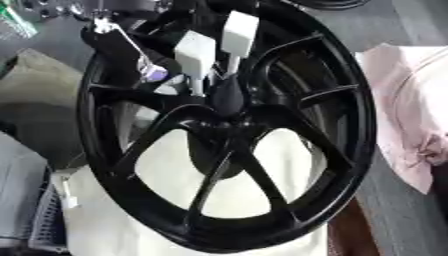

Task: Pull the pin out of the wheel hub.

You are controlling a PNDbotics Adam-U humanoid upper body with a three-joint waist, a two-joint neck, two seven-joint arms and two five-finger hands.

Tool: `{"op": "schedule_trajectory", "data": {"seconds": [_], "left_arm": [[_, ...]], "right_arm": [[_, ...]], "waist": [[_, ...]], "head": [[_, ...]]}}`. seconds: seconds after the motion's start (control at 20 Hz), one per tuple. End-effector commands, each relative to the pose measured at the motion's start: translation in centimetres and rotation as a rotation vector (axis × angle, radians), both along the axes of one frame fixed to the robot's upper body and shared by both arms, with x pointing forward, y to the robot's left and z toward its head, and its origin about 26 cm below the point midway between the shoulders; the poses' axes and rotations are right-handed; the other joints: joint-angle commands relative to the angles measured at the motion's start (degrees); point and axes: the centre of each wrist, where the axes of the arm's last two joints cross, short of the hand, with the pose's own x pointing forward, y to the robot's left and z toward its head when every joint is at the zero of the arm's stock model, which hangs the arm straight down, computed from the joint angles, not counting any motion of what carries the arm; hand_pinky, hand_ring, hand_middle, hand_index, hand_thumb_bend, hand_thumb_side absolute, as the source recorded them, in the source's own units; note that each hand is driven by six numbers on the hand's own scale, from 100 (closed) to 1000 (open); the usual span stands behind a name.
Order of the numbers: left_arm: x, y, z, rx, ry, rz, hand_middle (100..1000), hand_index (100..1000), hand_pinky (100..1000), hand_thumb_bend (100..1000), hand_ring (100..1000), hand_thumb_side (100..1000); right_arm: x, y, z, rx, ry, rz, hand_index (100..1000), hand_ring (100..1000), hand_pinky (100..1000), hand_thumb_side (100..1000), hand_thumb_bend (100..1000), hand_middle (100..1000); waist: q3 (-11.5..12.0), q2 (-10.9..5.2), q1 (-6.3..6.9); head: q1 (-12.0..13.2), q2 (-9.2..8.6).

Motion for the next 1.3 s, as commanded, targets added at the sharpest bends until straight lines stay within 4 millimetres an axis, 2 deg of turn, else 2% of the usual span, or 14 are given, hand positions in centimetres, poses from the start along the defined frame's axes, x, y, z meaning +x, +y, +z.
{"op": "schedule_trajectory", "data": {"seconds": [0.05,0.65,1.05,1.3], "left_arm": [[0.2,0.1,0.6,-0.011,0.007,0.007,853,923,888,145,882,290],[1.3,0.3,0.3,-0.001,0.102,0.042,825,895,836,100,852,281],[0.7,0.2,1.1,-0.039,0.109,-0.015,824,891,828,100,857,271],[0.5,0.1,1.2,-0.052,0.082,-0.037,819,902,825,160,858,274]], "right_arm": [[0.0,-0.1,0.4,-0.018,-0.006,-0.004,631,632,725,685,100,524],[0.0,0.0,0.2,-0.008,0.001,-0.017,630,630,726,697,100,523],[0.1,0.0,0.1,-0.004,0.012,-0.031,625,628,726,705,100,519],[0.0,0.0,0.1,-0.004,0.015,-0.033,623,627,725,706,100,517]], "waist": [[-0.12,-0.83,-0.04],[-0.38,-0.31,-0.22],[-0.32,-0.22,-0.18],[-0.36,-0.26,-0.14]], "head": [[-0.16,-0.93],[0.04,-1.30],[-0.16,-1.33],[-0.09,-1.51]]}}
